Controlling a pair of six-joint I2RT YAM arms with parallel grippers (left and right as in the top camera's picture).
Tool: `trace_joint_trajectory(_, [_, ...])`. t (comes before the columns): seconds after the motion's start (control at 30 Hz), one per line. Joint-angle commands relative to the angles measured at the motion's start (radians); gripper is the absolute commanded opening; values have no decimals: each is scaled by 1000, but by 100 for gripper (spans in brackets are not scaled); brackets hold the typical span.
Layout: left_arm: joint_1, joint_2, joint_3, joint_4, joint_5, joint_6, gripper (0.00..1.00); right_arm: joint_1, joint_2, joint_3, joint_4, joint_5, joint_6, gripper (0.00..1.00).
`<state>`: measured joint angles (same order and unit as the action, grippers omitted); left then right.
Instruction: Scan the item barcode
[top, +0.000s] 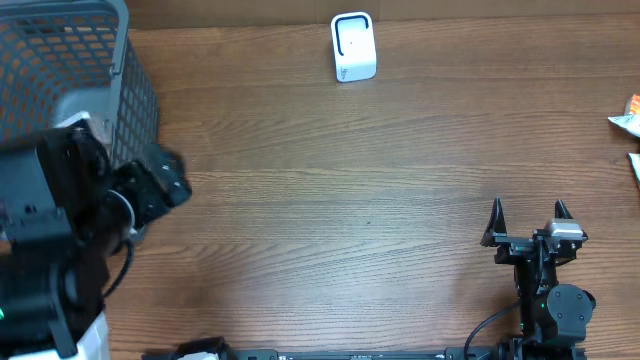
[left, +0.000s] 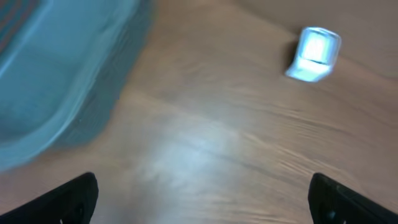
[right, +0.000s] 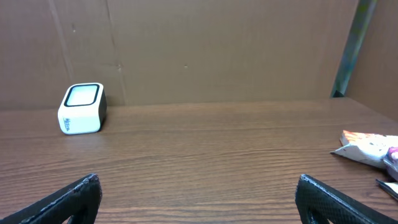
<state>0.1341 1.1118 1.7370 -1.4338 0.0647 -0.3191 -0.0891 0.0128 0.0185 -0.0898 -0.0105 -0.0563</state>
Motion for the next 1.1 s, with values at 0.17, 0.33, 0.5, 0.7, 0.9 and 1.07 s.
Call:
trace_joint_trajectory(0.17, [-31, -302, -409, 342, 279, 358, 100, 10, -10, -10, 5, 10, -4, 100])
trace_joint_trajectory(0.33, [-31, -543, -679, 478, 286, 357, 100, 10, -10, -10, 5, 10, -4, 100])
trace_joint_trajectory(0.5, [-31, -809, -880, 552, 261, 358, 100, 10, -10, -10, 5, 10, -4, 100])
trace_joint_trajectory(0.7, [-31, -930, -991, 571, 231, 372, 100, 10, -10, -10, 5, 10, -4, 100])
trace_joint_trajectory(0.9, [-30, -967, -1150, 743, 231, 399, 100, 10, -10, -10, 5, 10, -4, 100])
trace_joint_trajectory(1.07, [-30, -1040, -1313, 969, 237, 398, 100, 10, -10, -10, 5, 10, -4, 100])
